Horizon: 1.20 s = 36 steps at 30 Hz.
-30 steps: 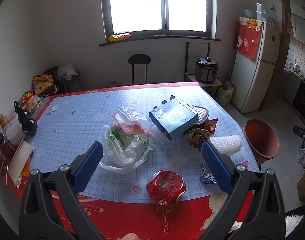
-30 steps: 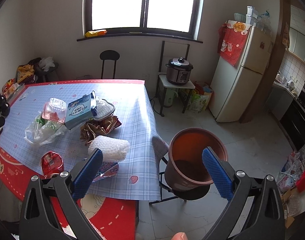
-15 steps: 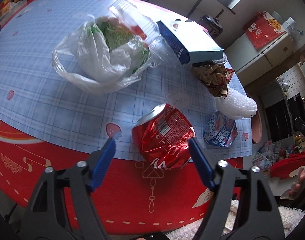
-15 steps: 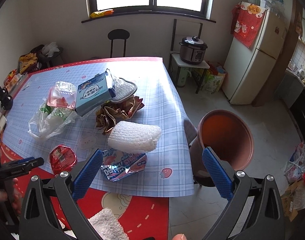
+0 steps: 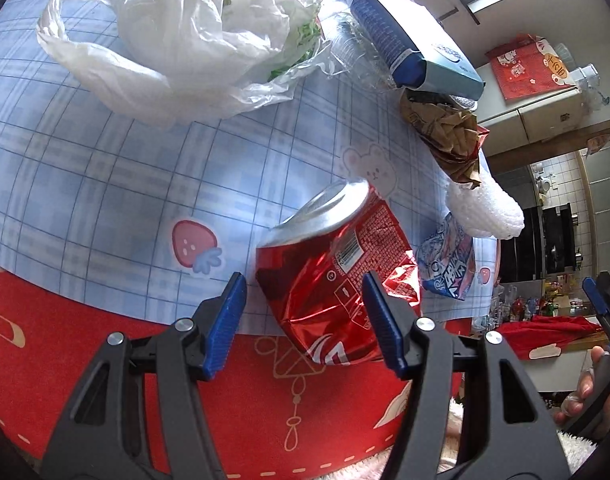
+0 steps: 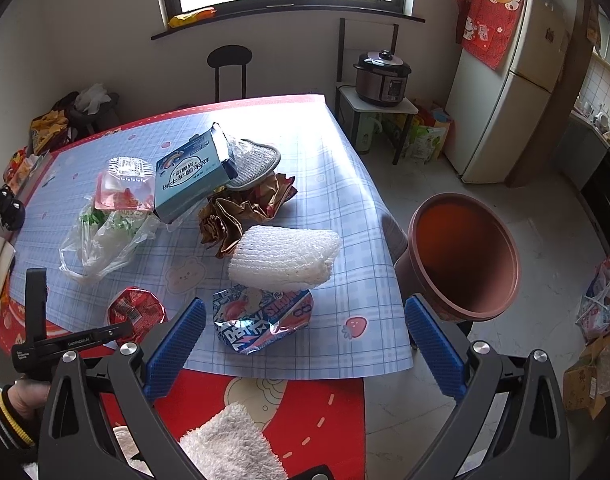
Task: Collect trash
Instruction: 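Lower the left tool to the crushed red can and close on it, then grasp the white foam mesh sleeve with the right tool while the left holds the can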
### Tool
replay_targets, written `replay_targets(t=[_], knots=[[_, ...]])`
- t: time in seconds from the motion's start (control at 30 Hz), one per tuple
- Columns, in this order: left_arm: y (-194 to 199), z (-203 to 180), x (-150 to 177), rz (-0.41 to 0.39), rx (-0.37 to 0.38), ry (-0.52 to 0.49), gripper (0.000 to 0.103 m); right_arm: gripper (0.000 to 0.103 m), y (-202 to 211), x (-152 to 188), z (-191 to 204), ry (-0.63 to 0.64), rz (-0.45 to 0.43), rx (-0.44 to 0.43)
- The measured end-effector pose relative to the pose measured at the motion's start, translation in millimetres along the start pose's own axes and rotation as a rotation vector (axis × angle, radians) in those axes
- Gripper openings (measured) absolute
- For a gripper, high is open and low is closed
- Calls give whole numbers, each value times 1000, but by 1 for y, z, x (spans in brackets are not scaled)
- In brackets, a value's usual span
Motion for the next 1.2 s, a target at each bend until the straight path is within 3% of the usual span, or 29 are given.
replay_targets(t=[0.17, 0.63, 0.73, 0.8, 0.9, 1.2], knots=[[-7, -7, -4, -10, 6, -28, 63, 98, 1, 3, -10, -36, 10, 16], [-18, -22, -13, -11, -84, -127, 65, 98, 8, 9, -23, -85, 8, 14], [-18, -25, -16, -14, -70, -125, 55, 98, 7, 11, -27, -103, 14, 6], [-12, -29, -19, -31, -62, -142, 42, 98, 7, 10, -28, -101, 15, 5], [-5, -37, -23, -49, -92, -202, 40, 98, 5, 8, -27, -74, 14, 6], [40, -52, -32, -142, -41, -279, 40, 98, -9, 0, -13, -10, 18, -72]])
Point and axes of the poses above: each gripper's, at about its wrist camera, not at the fingertips, and y roughly against the way its jaws point, z to its left, x to its underside, the point moved 6 cm from there along -y, roughly the way its jaws point, and after that the axes turned 4 degrees about x, right-handed, at the moved point
